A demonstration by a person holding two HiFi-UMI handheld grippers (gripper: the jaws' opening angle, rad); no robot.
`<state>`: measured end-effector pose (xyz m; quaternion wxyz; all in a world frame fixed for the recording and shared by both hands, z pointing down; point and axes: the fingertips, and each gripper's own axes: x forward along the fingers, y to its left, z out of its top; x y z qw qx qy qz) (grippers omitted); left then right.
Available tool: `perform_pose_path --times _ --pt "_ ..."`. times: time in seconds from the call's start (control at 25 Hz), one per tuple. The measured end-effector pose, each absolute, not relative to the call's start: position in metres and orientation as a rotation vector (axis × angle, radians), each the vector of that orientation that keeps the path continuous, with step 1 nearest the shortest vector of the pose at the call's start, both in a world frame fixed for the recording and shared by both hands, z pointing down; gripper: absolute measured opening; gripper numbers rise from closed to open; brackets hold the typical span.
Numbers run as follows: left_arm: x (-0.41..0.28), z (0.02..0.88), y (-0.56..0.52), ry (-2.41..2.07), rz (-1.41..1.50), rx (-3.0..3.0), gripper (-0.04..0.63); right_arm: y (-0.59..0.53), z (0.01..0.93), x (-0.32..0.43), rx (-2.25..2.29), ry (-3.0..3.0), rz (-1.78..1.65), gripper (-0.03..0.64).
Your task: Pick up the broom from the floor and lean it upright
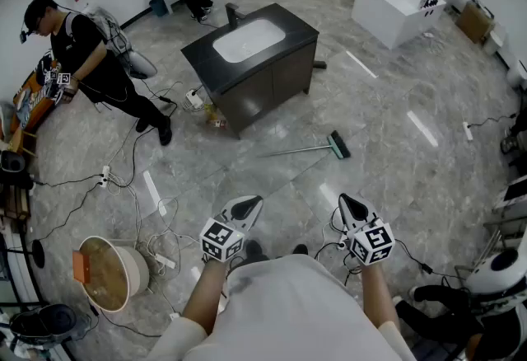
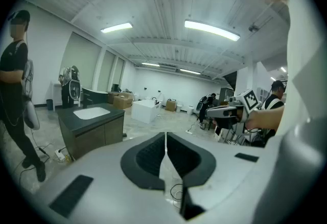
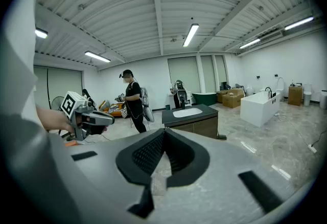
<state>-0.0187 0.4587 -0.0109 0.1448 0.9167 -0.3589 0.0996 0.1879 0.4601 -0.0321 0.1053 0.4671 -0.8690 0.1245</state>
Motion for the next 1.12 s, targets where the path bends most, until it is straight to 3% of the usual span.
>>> perform_pose_path --times 1.12 --pt "0.055 0.011 0.491 -1.133 0.377 2.611 0.014 0.479 -0.006 0.263 1.274 -2.619 0.417 0.002"
